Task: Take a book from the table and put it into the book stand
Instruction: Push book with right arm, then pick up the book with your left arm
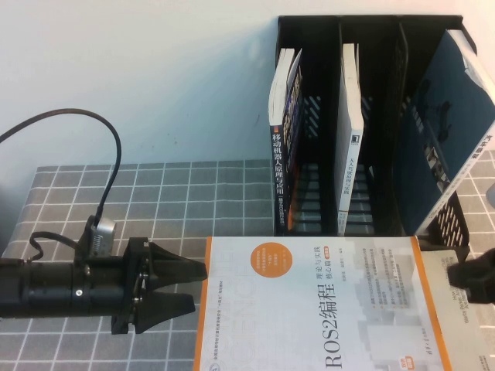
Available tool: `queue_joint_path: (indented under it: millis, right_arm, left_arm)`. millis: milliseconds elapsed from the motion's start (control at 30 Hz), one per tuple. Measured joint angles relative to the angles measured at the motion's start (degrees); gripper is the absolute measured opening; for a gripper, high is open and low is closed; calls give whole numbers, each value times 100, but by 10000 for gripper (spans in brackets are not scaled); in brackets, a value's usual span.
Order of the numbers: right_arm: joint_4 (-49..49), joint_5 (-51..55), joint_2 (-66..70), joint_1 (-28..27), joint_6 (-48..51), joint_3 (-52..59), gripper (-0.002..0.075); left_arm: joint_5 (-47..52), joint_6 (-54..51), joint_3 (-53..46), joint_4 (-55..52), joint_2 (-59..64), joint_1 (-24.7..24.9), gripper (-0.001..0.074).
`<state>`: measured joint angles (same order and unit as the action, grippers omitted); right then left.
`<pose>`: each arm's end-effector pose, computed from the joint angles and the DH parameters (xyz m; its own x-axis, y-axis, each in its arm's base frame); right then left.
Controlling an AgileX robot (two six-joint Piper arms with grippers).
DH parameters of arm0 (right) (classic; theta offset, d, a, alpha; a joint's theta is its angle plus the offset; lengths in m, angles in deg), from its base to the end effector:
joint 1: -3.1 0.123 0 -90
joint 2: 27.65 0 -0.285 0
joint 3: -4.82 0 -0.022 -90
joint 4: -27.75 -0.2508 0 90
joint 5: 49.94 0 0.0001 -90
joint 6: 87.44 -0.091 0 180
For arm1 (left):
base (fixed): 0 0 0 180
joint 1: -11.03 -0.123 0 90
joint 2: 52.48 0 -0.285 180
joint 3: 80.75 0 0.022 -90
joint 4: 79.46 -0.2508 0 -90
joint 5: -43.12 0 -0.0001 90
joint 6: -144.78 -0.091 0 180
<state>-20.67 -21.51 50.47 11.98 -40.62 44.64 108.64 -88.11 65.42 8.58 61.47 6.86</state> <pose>0.2226 0.0676 0.2409 -0.7165 -0.1462 -0.6821 -0.4072 0.8815 0.2389 0.2909 -0.0618 0.1497 -0.9555 -0.2928 0.0350 -0.1388 0.3417 -0.9295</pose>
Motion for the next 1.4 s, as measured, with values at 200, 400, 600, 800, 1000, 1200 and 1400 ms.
queue_joint_path:
  millis: [200, 400, 600, 800, 1000, 1200, 1400]
  right_arm:
    - [754, 495, 576, 0, -648, -95, -3]
    - [345, 547, 1072, -10, -215, -115, -3]
    - [-711, 534, 1199, -10, 825, -125, -3]
    - [-1046, 477, 1210, -10, 1123, -123, -3]
    - [-1060, 477, 1210, -10, 1149, -123, -3]
    - [-1039, 477, 1210, -10, 1159, -123, -3]
    - [-1039, 488, 1261, -10, 1170, -123, -3]
  left_arm:
    - [11, 21, 0, 0, 0, 0, 494]
    - [11, 31, 0, 71, 0, 0, 494]
    - [11, 43, 0, 71, 0, 0, 494]
    - [1, 43, 0, 48, 0, 0, 494]
    - [1, 43, 0, -54, 20, 0, 494]
    - [1, 43, 0, -145, 20, 0, 494]
    - [1, 43, 0, -173, 20, 303, 494]
